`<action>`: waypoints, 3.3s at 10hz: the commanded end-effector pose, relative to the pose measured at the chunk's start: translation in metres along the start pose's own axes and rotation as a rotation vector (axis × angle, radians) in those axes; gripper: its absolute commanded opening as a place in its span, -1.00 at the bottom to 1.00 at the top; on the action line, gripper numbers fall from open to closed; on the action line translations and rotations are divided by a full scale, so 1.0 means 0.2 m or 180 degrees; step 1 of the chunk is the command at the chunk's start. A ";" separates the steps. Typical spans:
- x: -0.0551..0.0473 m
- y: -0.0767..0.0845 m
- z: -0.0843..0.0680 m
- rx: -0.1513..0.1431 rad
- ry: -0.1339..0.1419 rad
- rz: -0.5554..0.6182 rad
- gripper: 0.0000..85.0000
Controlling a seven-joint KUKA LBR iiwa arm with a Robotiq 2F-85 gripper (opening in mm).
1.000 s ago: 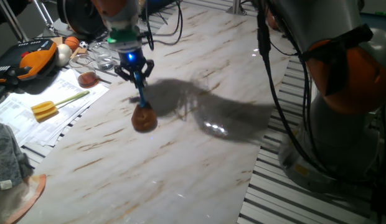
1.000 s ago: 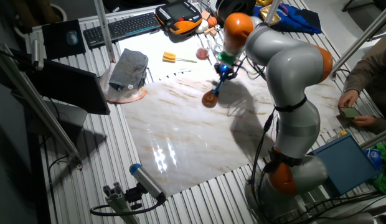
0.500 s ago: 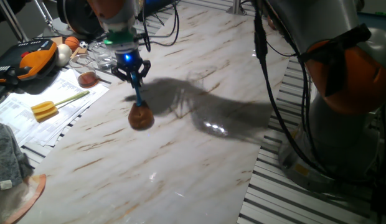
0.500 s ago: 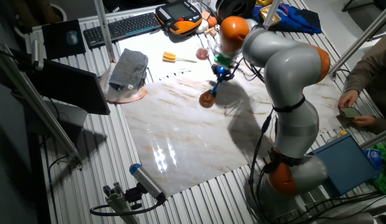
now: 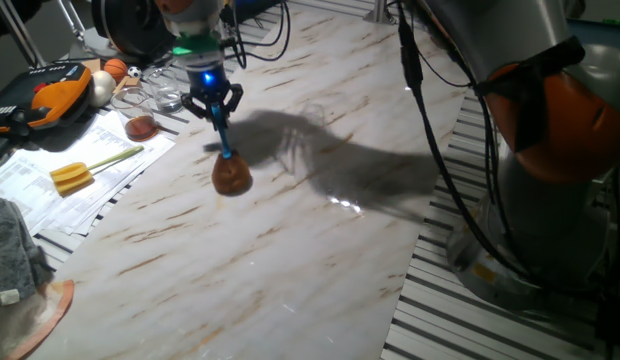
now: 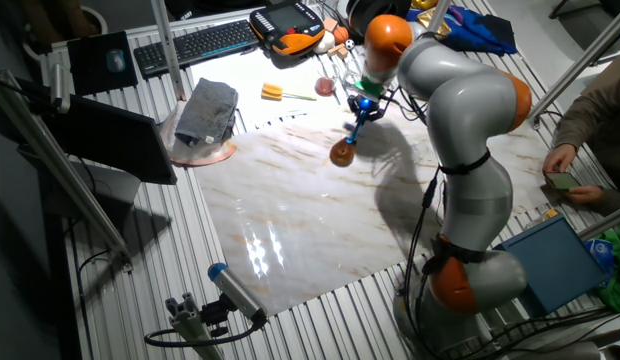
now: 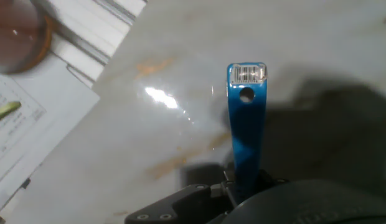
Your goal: Scrub the table with a brush
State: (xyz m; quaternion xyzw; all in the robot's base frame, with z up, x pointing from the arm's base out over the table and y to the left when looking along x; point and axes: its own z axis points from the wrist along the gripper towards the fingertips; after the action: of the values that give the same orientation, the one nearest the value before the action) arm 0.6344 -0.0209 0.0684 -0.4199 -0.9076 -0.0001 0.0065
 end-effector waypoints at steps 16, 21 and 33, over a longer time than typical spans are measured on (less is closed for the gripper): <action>0.02 -0.02 0.01 -0.0032 0.0066 -0.0198 -1.00; 0.16 0.01 0.02 0.0000 0.0009 -0.0041 -1.00; -0.04 -0.13 -0.03 0.0296 0.0156 -0.1276 0.60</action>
State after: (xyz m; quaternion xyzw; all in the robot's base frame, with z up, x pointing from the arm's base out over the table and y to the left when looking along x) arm 0.6205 -0.0434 0.0748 -0.2310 -0.9712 0.0306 0.0489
